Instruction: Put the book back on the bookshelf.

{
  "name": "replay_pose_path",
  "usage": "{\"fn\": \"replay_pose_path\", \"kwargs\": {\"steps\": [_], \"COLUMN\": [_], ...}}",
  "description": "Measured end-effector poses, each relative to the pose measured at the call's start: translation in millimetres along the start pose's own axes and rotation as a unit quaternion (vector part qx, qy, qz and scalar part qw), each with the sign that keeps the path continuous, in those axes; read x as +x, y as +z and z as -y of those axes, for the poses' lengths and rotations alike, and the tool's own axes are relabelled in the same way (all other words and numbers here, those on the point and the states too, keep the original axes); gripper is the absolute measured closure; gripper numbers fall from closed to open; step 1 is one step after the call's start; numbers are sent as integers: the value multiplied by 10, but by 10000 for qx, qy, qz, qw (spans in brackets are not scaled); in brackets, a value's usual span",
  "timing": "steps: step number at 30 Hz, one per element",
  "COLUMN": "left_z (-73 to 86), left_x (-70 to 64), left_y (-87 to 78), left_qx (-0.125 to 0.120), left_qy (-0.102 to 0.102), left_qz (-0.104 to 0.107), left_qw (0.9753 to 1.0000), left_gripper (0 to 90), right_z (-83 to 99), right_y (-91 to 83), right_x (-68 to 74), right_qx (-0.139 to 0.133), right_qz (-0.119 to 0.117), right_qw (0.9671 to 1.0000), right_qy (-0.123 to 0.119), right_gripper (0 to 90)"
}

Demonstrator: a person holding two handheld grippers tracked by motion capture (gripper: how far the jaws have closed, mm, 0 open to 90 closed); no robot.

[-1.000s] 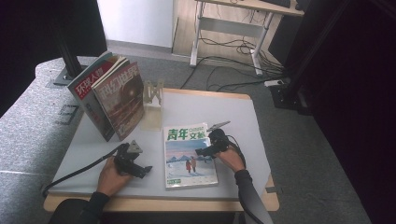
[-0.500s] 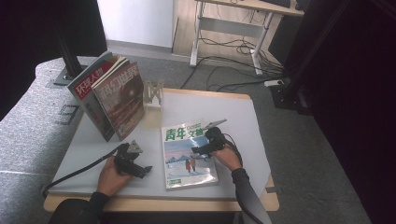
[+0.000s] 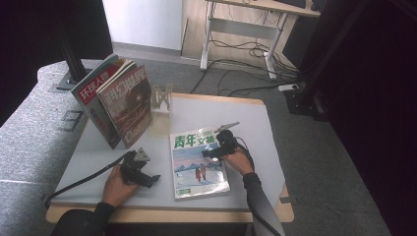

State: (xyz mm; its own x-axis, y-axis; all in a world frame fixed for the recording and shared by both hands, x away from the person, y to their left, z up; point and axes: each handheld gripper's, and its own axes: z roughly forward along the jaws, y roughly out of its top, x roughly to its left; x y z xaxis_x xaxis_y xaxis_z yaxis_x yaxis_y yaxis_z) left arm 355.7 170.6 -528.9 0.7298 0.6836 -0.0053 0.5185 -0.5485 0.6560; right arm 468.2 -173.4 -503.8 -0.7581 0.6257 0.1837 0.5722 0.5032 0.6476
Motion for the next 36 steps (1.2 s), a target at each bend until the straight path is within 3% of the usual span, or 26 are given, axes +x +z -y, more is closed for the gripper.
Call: {"fn": "replay_pose_path", "kwargs": {"steps": [6,10,17,23,31,36], "left_z": [0,0,0,0,0,0], "left_x": [0,-1,0,0,0,0], "left_y": [0,0,0,0,0,0], "left_qx": [-1,-2,-2,0,-2,-2], "left_qy": [-1,-2,-3,-3,-1,-2], "left_qz": [0,-1,2,0,0,0], "left_qw": [10000,10000,10000,10000,10000,10000], "left_gripper": [0,0,0,0,0,0], "right_z": [-75,-49,59,-61,-48,-58], "right_y": [6,0,-57,-23,-92,-179], "right_x": [-45,-8,38,40,31,92], "right_qx": [-279,-207,-122,-67,-209,-271], "right_qz": [-141,-130,-323,1,-12,0], "right_qw": [9995,9997,9992,9999,9995,9995], "right_qy": [42,21,176,117,217,148], "right_gripper": [148,160,195,367,692,799]}}
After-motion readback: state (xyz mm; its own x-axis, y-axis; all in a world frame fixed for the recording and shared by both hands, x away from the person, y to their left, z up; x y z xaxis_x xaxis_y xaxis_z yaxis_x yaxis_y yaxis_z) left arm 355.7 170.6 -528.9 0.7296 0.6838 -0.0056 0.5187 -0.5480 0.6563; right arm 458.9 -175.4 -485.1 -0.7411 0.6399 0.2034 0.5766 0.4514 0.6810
